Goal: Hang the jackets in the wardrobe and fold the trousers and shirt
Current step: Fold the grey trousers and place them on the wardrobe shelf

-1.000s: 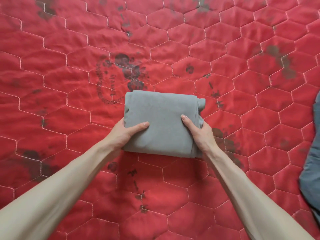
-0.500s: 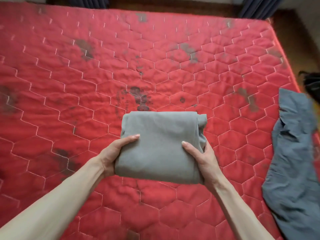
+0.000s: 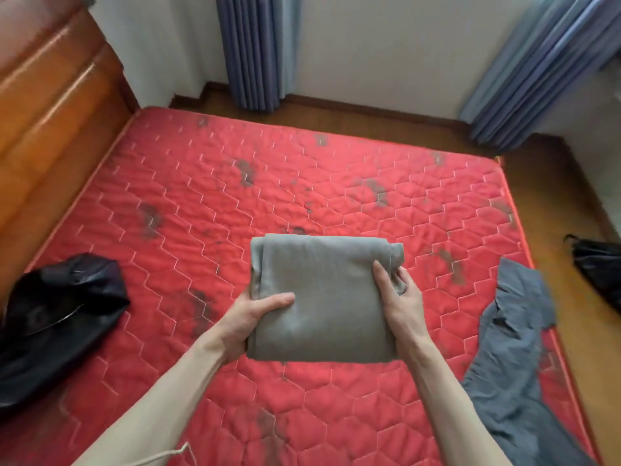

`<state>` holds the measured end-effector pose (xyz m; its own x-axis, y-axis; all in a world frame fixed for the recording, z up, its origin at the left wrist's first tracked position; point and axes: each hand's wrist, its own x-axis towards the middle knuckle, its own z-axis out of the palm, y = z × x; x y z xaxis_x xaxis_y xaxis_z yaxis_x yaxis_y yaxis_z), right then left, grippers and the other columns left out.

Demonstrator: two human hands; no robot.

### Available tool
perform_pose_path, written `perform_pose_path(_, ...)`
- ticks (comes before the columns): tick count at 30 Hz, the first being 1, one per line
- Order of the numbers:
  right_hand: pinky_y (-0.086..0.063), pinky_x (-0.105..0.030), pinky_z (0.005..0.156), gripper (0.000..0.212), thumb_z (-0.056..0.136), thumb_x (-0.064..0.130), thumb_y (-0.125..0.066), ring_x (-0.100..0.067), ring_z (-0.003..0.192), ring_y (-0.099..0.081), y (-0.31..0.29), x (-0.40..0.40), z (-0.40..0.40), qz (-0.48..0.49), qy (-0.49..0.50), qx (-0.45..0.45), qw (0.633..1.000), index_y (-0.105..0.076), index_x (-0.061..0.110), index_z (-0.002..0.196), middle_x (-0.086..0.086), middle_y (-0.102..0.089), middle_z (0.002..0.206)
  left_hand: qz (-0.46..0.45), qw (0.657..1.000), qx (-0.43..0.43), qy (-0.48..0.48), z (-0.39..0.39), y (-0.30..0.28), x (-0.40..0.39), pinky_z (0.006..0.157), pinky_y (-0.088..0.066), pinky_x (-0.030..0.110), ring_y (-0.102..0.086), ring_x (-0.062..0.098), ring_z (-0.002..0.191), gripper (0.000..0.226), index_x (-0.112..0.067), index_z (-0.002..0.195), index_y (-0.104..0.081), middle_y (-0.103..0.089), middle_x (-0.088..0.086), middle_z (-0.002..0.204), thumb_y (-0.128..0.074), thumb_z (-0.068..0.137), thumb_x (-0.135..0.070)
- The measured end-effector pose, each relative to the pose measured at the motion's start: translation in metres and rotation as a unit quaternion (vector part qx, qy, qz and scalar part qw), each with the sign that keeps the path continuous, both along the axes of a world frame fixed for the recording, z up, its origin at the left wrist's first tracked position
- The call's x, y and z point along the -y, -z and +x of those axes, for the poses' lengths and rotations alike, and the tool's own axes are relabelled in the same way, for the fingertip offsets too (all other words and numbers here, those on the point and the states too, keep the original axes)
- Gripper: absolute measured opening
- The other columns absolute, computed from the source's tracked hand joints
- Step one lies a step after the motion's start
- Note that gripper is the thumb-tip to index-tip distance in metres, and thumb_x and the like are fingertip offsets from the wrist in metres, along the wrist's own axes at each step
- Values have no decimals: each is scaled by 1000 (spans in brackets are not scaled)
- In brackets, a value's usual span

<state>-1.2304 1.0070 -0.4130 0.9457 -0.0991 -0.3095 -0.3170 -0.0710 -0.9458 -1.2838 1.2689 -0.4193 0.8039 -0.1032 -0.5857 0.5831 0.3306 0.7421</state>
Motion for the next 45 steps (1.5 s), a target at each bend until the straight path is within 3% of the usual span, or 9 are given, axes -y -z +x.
perform_pose_path(3, -52, -18, 64, 21, 95, 48, -73, -4, 74, -66, -32, -9, -10, 28, 0, 44, 999, -72, 27, 93, 9, -75, 86, 6, 998, 34, -57, -23, -43, -2, 73, -63, 38, -76, 31, 106, 66, -24, 137, -62, -76, 10, 123, -87, 76, -26)
perform_pose_path(10, -37, -24, 50, 57, 100, 61, -59, -10, 55, -38, -95, -35, -38, 55, -75, 89, 992, -57, 9, 76, 4, -42, 61, 48, 972, 75, -217, -93, -103, -2, 74, -63, 35, -76, 30, 106, 51, -27, 128, -68, -78, 8, 119, -83, 82, -43)
perform_pose_path(14, -34, -18, 45, 54, 101, 62, -53, -6, 50, -35, -127, -58, -56, 37, -150, 85, 984, -56, 24, 64, 12, -39, 55, 48, 957, 86, -274, -138, -132, -11, 77, -63, 38, -75, 32, 109, 47, -23, 129, -68, -76, 11, 121, -82, 87, -39)
perform_pose_path(18, -56, -26, 70, 43, 94, 71, -58, -7, 79, -70, -147, -86, -70, 37, -264, 19, 963, -76, 32, 103, 13, -75, 89, 33, 942, 84, -323, -182, -156, -34, 82, -63, 39, -74, 33, 112, 39, -20, 131, -68, -75, 12, 124, -74, 94, -33)
perform_pose_path(21, -59, -40, 90, 62, 77, 76, -74, -15, 106, -75, -156, -113, -88, 56, -362, -46, 929, -70, 38, 126, 8, -78, 115, 37, 926, 89, -365, -220, -175, -59, 84, -63, 40, -73, 34, 114, 39, -22, 129, -70, -75, 12, 124, -75, 93, -33)
perform_pose_path(28, -63, -29, 74, 59, 77, 51, -88, -23, 104, -77, -181, -207, -168, 73, -489, -58, 867, -69, 27, 128, -3, -79, 115, 58, 891, 58, -447, -329, -201, -116, 94, -58, 44, -74, 35, 111, 42, -15, 124, -76, -75, 16, 122, -75, 90, -39)
perform_pose_path(32, -63, -31, 73, 51, 76, 45, -89, -26, 102, -77, -200, -273, -222, 77, -523, -52, 847, -74, 24, 120, -7, -79, 112, 36, 867, 55, -495, -410, -207, -144, 77, -62, 35, -76, 32, 107, 40, -20, 116, -80, -76, 15, 120, -81, 82, -41)
perform_pose_path(36, -63, -31, 68, 38, 79, 44, -88, -27, 98, -78, -212, -333, -284, 62, -574, -82, 813, -78, 26, 111, -7, -80, 109, 15, 839, 69, -540, -494, -205, -165, 79, -63, 37, -73, 29, 115, 58, -26, 131, -71, -74, 10, 127, -85, 77, -42)
perform_pose_path(45, -63, -32, 77, 65, 73, 51, -88, -24, 106, -76, -215, -440, -429, 48, -698, -117, 705, -69, 22, 128, -5, -78, 118, 32, 746, 73, -661, -667, -199, -211, 79, -62, 43, -74, 30, 113, 71, -28, 137, -63, -75, 8, 127, -85, 71, -46)
